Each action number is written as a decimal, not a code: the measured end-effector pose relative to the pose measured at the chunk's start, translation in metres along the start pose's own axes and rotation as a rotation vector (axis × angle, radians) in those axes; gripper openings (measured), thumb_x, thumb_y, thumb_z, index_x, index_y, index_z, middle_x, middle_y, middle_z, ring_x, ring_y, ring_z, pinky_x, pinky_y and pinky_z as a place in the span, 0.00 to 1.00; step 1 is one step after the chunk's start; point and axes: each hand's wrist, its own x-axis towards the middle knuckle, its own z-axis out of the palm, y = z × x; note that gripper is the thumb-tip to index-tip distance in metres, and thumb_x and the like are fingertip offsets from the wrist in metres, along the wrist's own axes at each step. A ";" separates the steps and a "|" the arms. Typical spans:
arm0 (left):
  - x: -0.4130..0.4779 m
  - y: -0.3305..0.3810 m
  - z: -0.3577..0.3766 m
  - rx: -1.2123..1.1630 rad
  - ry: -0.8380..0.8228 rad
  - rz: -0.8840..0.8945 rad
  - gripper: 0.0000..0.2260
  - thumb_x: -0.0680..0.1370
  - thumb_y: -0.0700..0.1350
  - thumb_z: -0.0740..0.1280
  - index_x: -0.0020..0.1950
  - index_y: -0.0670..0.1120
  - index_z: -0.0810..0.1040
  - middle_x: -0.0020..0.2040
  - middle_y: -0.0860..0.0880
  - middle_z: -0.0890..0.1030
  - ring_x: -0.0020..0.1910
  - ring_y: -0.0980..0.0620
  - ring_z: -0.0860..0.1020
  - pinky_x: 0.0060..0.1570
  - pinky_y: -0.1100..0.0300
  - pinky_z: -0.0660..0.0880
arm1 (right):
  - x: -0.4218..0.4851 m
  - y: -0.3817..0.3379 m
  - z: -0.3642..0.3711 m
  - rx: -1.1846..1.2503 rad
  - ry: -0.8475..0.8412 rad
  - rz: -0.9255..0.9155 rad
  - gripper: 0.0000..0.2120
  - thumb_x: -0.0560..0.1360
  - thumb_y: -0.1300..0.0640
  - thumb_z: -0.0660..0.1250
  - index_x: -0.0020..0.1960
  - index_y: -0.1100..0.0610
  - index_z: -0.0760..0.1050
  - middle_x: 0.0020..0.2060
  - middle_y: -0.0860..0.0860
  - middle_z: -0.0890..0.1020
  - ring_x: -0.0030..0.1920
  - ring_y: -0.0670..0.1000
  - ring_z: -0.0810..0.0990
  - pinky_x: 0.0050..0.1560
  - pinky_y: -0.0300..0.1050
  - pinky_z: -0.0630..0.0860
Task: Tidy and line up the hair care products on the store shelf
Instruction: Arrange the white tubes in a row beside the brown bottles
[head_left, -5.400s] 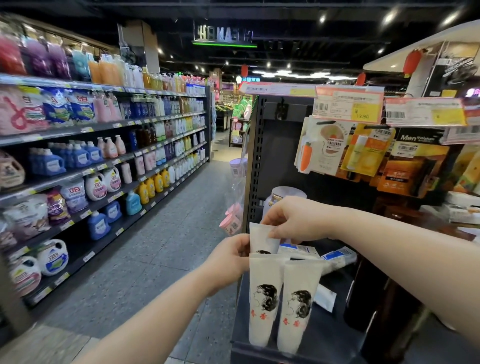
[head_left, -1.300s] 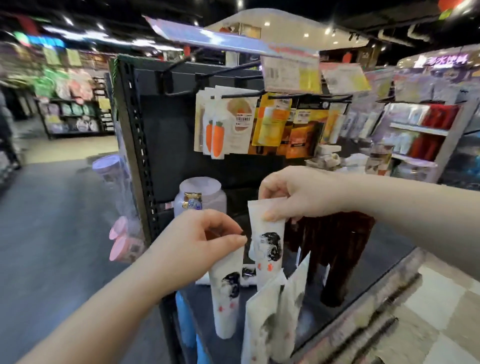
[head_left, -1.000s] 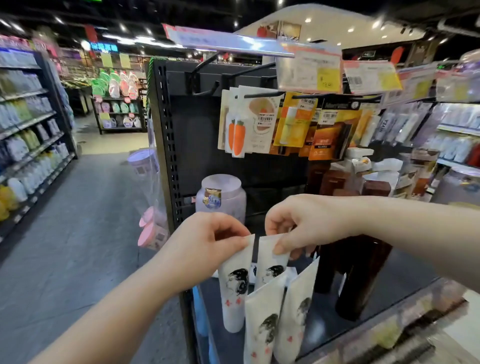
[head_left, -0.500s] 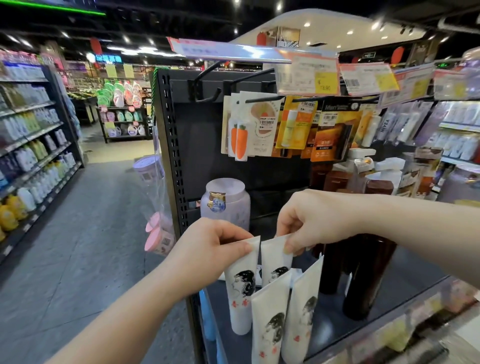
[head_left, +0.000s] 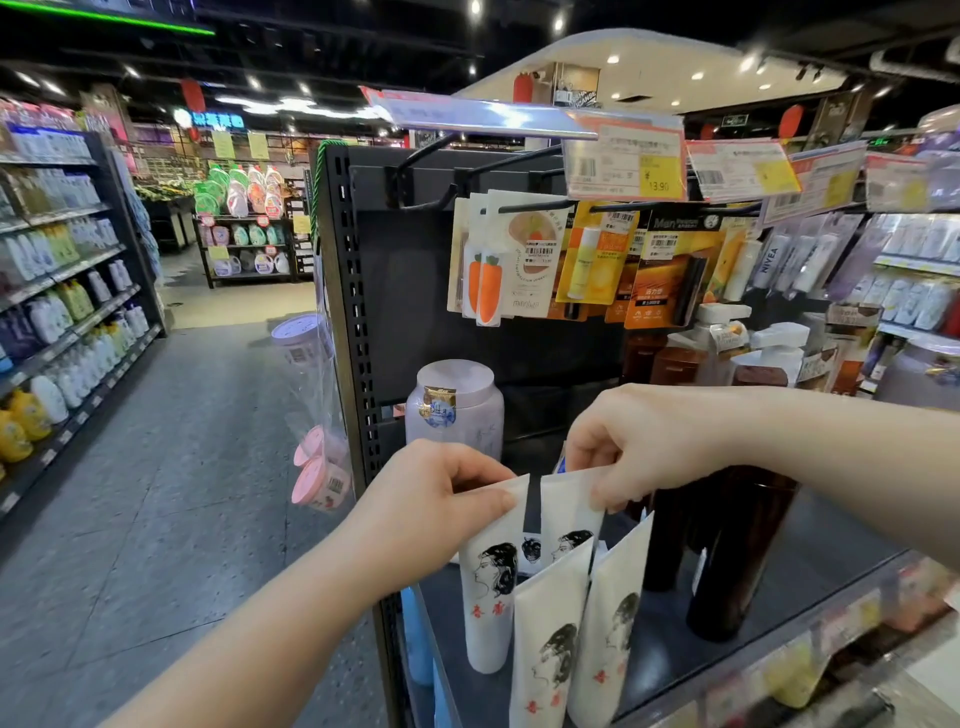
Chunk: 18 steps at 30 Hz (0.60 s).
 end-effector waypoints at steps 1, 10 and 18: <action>0.000 0.000 0.000 0.000 0.001 0.002 0.08 0.74 0.45 0.69 0.39 0.59 0.81 0.40 0.56 0.85 0.41 0.62 0.81 0.44 0.65 0.79 | 0.000 0.000 0.000 -0.002 0.000 -0.007 0.06 0.71 0.59 0.69 0.47 0.50 0.78 0.39 0.48 0.84 0.40 0.45 0.84 0.41 0.37 0.80; 0.001 -0.004 0.001 -0.016 -0.018 0.017 0.08 0.73 0.44 0.69 0.41 0.58 0.80 0.42 0.55 0.84 0.43 0.59 0.81 0.49 0.56 0.80 | 0.004 -0.003 0.003 -0.082 0.002 -0.009 0.03 0.72 0.56 0.69 0.44 0.49 0.78 0.41 0.48 0.84 0.41 0.45 0.83 0.43 0.38 0.81; 0.021 -0.017 -0.012 -0.250 0.095 0.003 0.14 0.78 0.52 0.59 0.41 0.49 0.82 0.39 0.50 0.84 0.36 0.59 0.80 0.35 0.71 0.73 | 0.003 -0.010 -0.014 0.034 0.049 0.008 0.12 0.74 0.44 0.64 0.50 0.49 0.80 0.44 0.44 0.83 0.46 0.42 0.82 0.48 0.41 0.81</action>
